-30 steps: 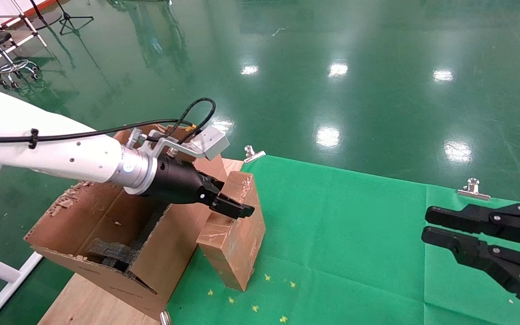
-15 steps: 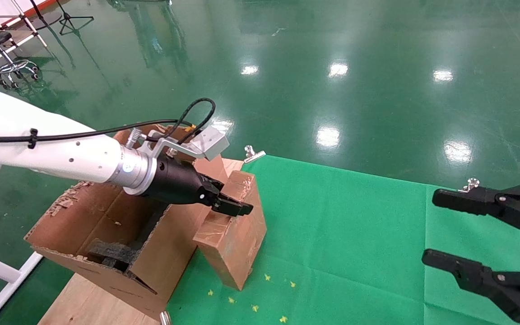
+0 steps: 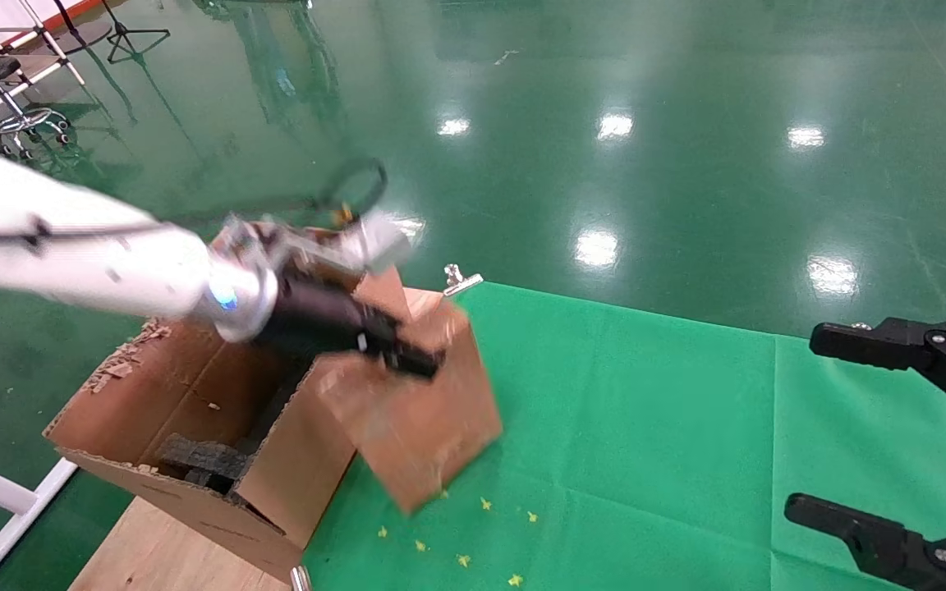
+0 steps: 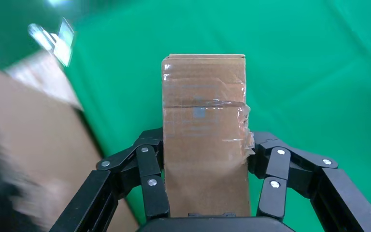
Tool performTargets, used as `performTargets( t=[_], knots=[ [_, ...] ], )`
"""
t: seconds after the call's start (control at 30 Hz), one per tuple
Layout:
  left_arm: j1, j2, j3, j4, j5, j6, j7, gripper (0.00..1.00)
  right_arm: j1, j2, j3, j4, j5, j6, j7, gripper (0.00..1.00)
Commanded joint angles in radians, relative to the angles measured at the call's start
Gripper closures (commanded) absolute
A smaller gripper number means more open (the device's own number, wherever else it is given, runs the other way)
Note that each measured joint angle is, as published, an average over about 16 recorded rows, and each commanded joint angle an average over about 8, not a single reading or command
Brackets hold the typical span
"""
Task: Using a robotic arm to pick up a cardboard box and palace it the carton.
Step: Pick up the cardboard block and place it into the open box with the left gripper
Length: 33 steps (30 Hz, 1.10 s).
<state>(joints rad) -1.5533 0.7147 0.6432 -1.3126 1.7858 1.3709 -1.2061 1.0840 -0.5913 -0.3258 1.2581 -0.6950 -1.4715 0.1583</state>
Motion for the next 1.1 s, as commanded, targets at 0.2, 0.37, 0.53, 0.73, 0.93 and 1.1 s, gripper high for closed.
performTargets(
  t=[0.2,0.37,0.53,0.73,0.93,1.1],
  knots=[
    [-0.105,-0.036,-0.061,0.032,-0.023,-0.031,0.103,1.0,0.0,0.0,0.0,0.0,0.0,0.0,0.0,0.0],
    [-0.213,-0.069,-0.1,0.095,-0.019,-0.037,0.2,1.0,0.0,0.0,0.0,0.0,0.0,0.0,0.0,0.0],
    [-0.281,-0.114,-0.109,0.184,0.021,-0.026,0.271,1.0,0.0,0.0,0.0,0.0,0.0,0.0,0.0,0.0],
    [-0.251,-0.169,-0.091,0.334,0.059,-0.028,0.359,1.0,0.0,0.0,0.0,0.0,0.0,0.0,0.0,0.0],
    [-0.184,-0.203,-0.082,0.479,0.074,-0.084,0.44,1.0,0.0,0.0,0.0,0.0,0.0,0.0,0.0,0.0],
    [-0.145,-0.203,-0.076,0.573,0.097,-0.157,0.475,1.0,0.0,0.0,0.0,0.0,0.0,0.0,0.0,0.0]
  ],
)
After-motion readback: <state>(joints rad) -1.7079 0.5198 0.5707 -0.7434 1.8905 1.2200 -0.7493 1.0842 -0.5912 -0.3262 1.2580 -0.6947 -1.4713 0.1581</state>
